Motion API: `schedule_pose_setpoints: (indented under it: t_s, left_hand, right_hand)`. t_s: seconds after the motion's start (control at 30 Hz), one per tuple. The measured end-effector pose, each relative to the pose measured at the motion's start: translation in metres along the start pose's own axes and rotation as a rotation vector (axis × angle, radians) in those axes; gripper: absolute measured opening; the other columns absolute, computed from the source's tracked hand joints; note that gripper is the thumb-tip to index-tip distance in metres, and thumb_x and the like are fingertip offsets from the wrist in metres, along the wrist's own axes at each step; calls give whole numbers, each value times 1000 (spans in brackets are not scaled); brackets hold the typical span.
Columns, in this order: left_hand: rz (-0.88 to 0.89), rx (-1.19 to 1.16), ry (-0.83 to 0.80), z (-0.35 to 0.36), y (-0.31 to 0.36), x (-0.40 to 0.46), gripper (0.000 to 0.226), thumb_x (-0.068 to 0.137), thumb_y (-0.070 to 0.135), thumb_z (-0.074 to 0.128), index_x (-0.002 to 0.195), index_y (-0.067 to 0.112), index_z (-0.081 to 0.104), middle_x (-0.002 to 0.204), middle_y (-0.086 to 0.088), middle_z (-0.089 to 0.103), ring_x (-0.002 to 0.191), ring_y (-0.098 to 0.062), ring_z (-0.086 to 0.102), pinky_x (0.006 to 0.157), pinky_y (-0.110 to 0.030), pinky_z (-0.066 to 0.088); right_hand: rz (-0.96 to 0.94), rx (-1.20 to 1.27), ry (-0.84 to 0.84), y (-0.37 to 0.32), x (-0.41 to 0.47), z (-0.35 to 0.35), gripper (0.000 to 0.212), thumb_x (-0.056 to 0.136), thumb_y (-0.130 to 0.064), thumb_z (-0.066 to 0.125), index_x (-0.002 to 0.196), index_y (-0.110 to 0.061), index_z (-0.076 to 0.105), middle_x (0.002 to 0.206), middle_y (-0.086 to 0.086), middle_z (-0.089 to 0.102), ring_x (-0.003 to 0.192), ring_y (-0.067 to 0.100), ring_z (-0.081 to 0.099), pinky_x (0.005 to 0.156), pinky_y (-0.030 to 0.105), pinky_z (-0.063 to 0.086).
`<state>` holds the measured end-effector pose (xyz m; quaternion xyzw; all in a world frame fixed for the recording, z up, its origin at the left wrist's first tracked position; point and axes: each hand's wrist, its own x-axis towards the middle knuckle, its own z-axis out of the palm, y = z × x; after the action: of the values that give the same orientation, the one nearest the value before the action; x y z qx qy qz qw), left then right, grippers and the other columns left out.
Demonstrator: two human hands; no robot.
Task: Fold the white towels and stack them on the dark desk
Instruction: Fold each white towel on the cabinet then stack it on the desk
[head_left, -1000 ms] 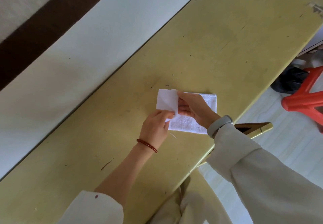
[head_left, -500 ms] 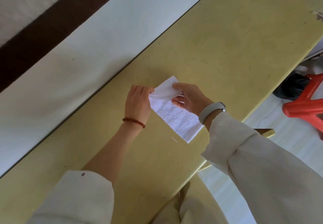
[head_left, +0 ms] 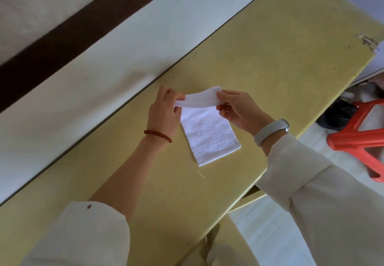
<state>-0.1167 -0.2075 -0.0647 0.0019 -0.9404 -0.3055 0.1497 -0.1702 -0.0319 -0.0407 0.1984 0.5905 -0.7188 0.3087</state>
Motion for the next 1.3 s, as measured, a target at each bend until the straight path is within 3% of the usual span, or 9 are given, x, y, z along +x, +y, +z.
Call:
schedule_pose_setpoints:
  t_s: [0.1, 0.23, 0.37, 0.57, 0.67, 0.87, 1.07, 1.3]
  left_hand:
    - [90, -84, -55, -1, 6, -19, 21, 78, 13, 47, 92, 10, 63, 100, 3, 44, 72, -18, 59, 56, -31, 55]
    - [127, -161, -123, 5, 8, -60, 15, 81, 25, 51, 96, 23, 54, 100, 7, 43, 65, -18, 63, 52, -30, 56]
    - [98, -172, -183, 22, 8, -96, 11, 81, 24, 54, 91, 24, 58, 97, 8, 48, 59, -1, 49, 49, -23, 50]
    - [65, -117, -209, 36, 10, -115, 14, 79, 20, 54, 83, 14, 67, 87, -4, 61, 67, -2, 37, 53, -9, 35]
    - [77, -110, -220, 38, 9, -118, 15, 79, 19, 54, 83, 12, 67, 86, -4, 61, 69, -8, 41, 54, -9, 34]
    - [101, -117, -215, 46, 9, -126, 11, 79, 18, 52, 85, 16, 62, 87, -3, 61, 72, -10, 44, 50, -15, 40]
    - [111, -89, -186, 49, 8, -129, 8, 80, 18, 51, 85, 23, 51, 90, 10, 47, 80, -8, 47, 49, -18, 41]
    - [129, 65, -190, 43, 6, -124, 12, 78, 12, 48, 71, 14, 58, 80, 2, 61, 79, -14, 47, 44, -25, 45]
  right_hand:
    - [-7, 3, 46, 8, -16, -12, 15, 94, -10, 49, 85, -7, 60, 68, 4, 45, 54, 12, 44, 43, 17, 38]
    - [35, -114, 101, 32, -35, -29, 16, 91, -4, 49, 96, -3, 64, 66, 3, 45, 55, 12, 40, 47, 18, 35]
    - [72, -266, 172, 60, -41, -41, 27, 89, 0, 47, 112, -2, 62, 69, 3, 47, 57, 12, 37, 51, 20, 33]
    - [-35, -569, 269, 84, -43, -49, 34, 90, -8, 49, 122, -9, 58, 65, -3, 52, 53, 10, 40, 50, 13, 35]
    - [-136, -706, 294, 86, -44, -51, 32, 90, -10, 49, 120, -11, 61, 77, -2, 58, 59, 8, 48, 50, 8, 37]
    - [-201, -852, 318, 92, -47, -52, 31, 90, -12, 49, 119, -12, 57, 94, -2, 61, 83, 14, 54, 69, 22, 39]
    - [-292, -964, 317, 98, -48, -50, 32, 89, -9, 49, 121, -9, 54, 102, 6, 62, 88, 18, 53, 80, 29, 42]
    - [-286, -1021, 242, 97, -49, -50, 32, 87, -11, 54, 119, -8, 50, 100, 4, 57, 85, 16, 51, 73, 26, 39]
